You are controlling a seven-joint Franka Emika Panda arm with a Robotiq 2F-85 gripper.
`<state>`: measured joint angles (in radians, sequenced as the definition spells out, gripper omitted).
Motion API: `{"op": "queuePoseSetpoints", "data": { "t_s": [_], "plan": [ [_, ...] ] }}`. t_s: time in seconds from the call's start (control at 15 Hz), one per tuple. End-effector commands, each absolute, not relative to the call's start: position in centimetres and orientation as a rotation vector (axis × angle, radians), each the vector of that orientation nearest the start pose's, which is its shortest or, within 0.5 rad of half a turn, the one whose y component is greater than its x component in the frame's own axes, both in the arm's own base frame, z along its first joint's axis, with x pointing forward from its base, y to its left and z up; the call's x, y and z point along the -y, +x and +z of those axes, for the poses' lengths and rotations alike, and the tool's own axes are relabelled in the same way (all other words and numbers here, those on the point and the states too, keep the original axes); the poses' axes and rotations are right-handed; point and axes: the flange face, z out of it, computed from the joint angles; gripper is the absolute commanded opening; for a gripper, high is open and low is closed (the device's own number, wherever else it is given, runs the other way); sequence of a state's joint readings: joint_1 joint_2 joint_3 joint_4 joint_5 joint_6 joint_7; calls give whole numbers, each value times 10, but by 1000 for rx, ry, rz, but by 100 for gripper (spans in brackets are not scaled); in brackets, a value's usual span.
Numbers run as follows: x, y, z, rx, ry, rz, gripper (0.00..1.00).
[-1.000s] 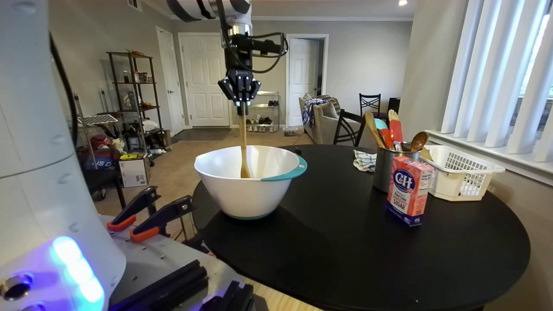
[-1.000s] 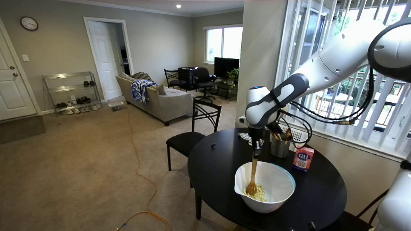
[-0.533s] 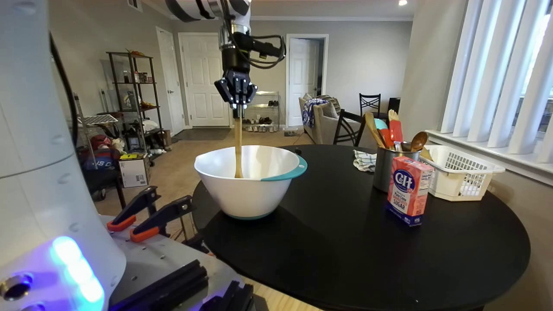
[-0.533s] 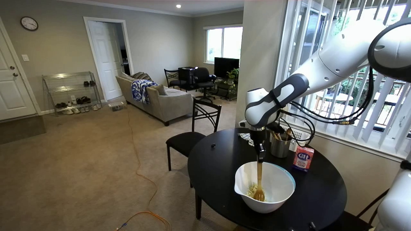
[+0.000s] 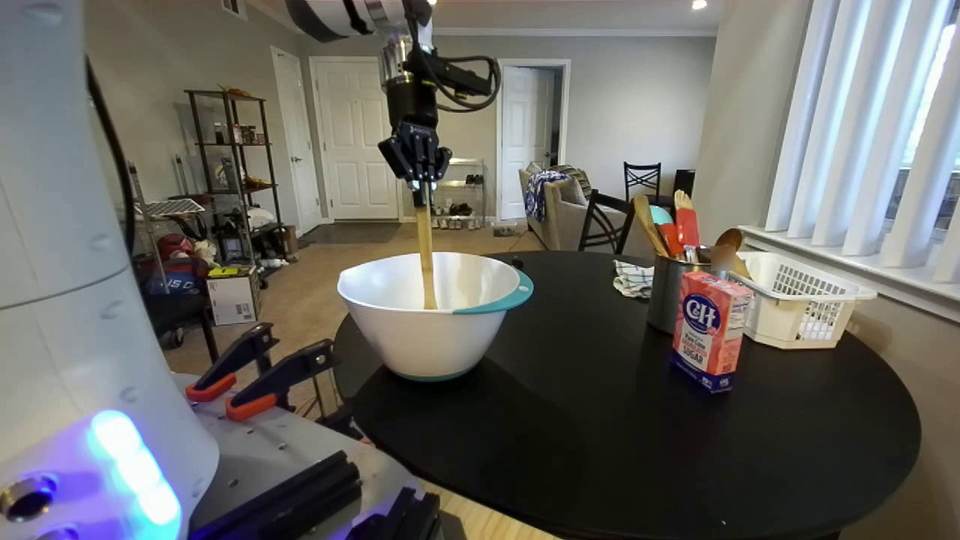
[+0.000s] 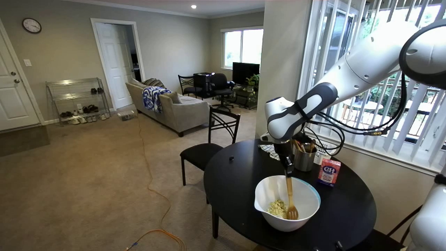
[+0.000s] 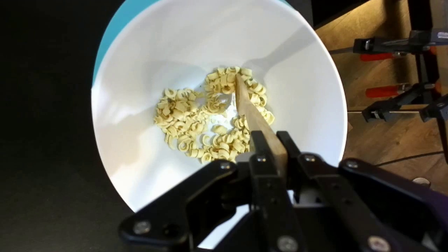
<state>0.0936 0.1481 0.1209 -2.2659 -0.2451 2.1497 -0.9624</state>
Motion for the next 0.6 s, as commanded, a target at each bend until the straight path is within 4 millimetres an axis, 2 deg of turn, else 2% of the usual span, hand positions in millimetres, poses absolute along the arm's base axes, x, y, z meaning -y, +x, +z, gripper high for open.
{"op": "queuePoseSetpoints", "data": {
  "t_s": [0.0,0.53],
  "plan": [
    [-96,491,285,1989,-2546,463,3],
    [-93,500,290,1996,-2613,250,3]
  ]
}}
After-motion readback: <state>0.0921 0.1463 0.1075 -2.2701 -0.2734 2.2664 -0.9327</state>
